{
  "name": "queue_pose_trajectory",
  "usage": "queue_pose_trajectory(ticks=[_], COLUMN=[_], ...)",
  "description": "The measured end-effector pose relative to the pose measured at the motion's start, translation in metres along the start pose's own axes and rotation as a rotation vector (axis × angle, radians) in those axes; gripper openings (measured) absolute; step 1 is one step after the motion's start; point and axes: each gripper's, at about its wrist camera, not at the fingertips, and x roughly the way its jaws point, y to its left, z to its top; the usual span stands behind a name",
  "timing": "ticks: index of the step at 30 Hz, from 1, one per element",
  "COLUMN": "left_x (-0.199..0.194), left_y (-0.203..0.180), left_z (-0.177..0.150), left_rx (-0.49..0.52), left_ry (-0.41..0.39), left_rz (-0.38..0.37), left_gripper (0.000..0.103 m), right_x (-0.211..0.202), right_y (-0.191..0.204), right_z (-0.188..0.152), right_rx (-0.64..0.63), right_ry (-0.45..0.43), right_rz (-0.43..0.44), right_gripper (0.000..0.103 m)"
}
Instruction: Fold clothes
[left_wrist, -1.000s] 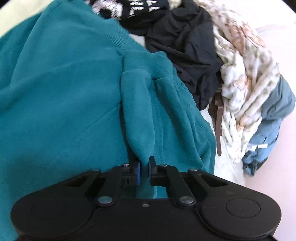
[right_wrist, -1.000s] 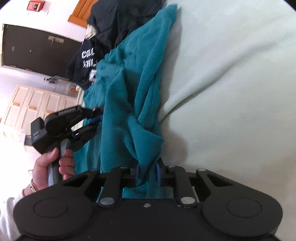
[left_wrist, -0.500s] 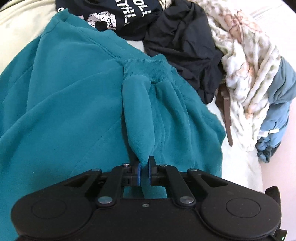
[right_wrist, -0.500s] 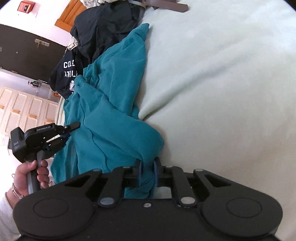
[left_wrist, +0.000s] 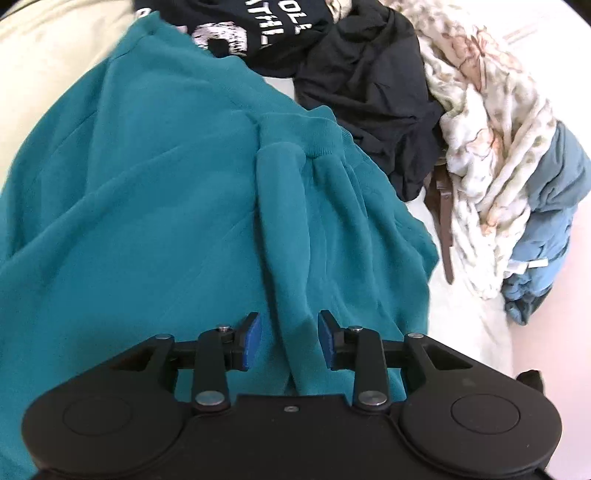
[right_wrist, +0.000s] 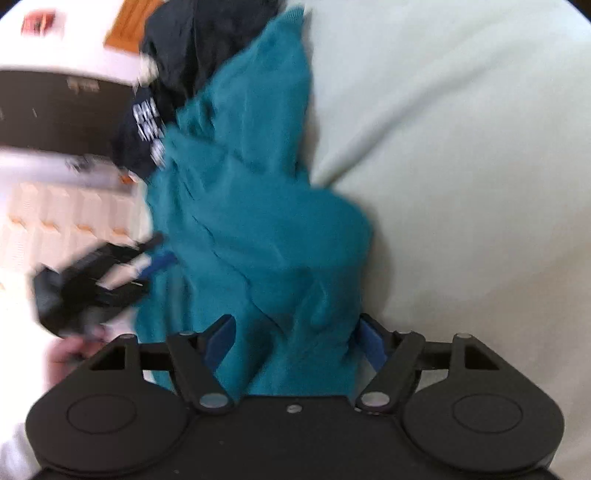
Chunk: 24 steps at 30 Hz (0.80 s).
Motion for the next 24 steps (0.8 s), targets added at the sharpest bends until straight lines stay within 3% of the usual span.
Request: queue_pose_trajectory(ticks=[1, 2, 3, 8, 10, 11, 15, 20, 24], left_x=[-0.008, -0.011, -0.023, -0.074, -0.092, -0.095, -0.124, -0.145, -0.152], left_y=[0.003, 0.005, 0.01, 0.031, 0.043, 0.045, 0.073, 0.093, 0.089], left_z=[-0.004, -0.006, -0.011, -0.03, -0.042, -0.043, -0.081, -0.132, -0.167], left_rx=[-0.011, -0.015, -0.016, -0.009, -0.021, -0.021, -0.059, -0.175, -0.169], left_ry=[0.004, 0.005, 0.009, -0.001, -0.004, -0.004, -0.002, 0.005, 0.038], left_rz=[0.011, 0.015, 0.021, 0.079, 0.107, 0.112, 0.198, 0.241, 0.293], left_gripper=[0.036, 0.036, 0.036, 0.039, 0.041, 0.044, 0.048, 0.051, 0.051], right_x=[0.002, 0.001, -0.001, -0.014, -0.017, -0.019, -0.028, -0.042, -0.045], right_y=[0.0, -0.001, -0.002, -0.009, -0.006, -0.002, 0.004, 0.007, 0.016], right_z=[0.0, 0.0, 0.0, 0.001, -0.001, -0.003, -0.012, -0.039, -0.075], right_rx=[0.0, 0.001, 0.002, 0.008, -0.007, -0.036, -0.068, -0.088, -0.17], right_ry=[-0.008, -0.02, -0.028, -0.035, -0.034, -0.028, -0.002, 0.093, 0.237], right_rz=[-0.015, -0.034, -0.056, -0.106, -0.119, -0.135, -0.133, -0.086, -0.032], right_gripper=[0.056, 0.024, 0.018, 0.018, 0.025, 0.039, 0.067, 0.079, 0.082])
